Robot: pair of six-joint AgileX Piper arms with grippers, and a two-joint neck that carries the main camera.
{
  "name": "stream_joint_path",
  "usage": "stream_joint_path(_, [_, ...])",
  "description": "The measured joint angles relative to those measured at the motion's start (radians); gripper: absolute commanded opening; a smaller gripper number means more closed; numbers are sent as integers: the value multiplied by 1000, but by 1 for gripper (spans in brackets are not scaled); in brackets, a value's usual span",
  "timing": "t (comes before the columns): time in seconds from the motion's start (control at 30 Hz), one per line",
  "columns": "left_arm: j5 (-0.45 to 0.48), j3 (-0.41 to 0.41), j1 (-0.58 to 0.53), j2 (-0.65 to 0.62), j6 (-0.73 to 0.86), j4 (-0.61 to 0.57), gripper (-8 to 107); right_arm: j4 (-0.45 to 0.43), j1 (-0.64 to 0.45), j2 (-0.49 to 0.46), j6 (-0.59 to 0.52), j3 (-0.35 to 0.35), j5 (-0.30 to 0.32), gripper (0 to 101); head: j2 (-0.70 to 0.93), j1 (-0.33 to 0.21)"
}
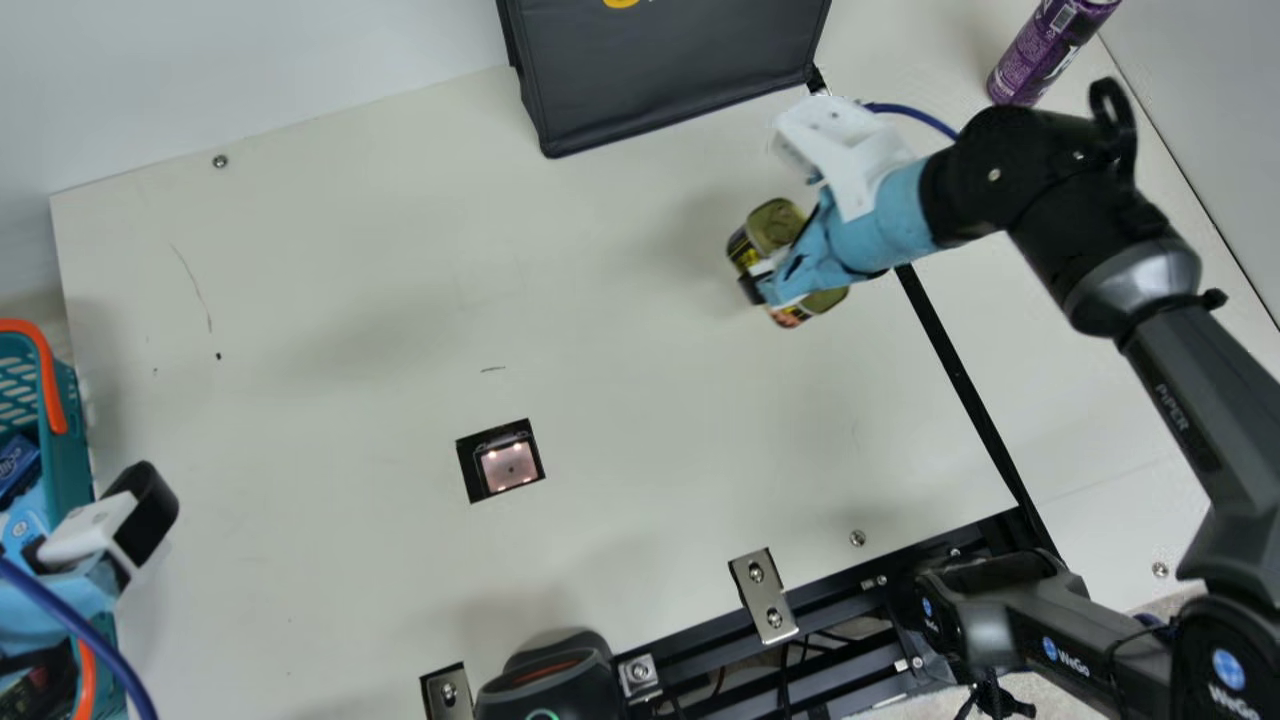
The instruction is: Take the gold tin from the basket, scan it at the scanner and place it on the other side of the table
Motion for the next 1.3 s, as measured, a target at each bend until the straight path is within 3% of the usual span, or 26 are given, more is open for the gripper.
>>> stream_joint_path(0.2, [0,0,0,0,0,0,90,-32,-134,55,-79,-30,-31,0,0,0])
stream_joint_path(0.4, [0,0,0,0,0,0,90,-71,-203,118,-87,-77,-69,0,0,0])
stream_joint_path(0.93, [0,0,0,0,0,0,90,-246,-217,314,43,-245,-165,0,0,0])
stream_joint_path(1.3, [0,0,0,0,0,0,90,-275,-235,402,98,-348,-191,0,0,0])
